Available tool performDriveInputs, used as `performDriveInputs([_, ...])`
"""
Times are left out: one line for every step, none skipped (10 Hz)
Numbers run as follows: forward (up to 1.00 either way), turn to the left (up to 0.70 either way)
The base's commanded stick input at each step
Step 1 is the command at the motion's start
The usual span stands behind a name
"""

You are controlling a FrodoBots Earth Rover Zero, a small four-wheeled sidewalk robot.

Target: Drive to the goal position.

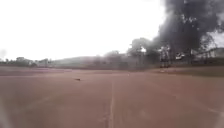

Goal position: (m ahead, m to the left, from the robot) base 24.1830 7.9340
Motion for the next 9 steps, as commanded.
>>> performDriveInputs([0.7,0.0])
performDriveInputs([0.7,0.0])
performDriveInputs([0.7,0.0])
performDriveInputs([0.7,0.0])
performDriveInputs([0.7,0.0])
performDriveInputs([0.7,0.0])
performDriveInputs([0.7,0.0])
performDriveInputs([0.7,0.0])
performDriveInputs([0.7,0.0])
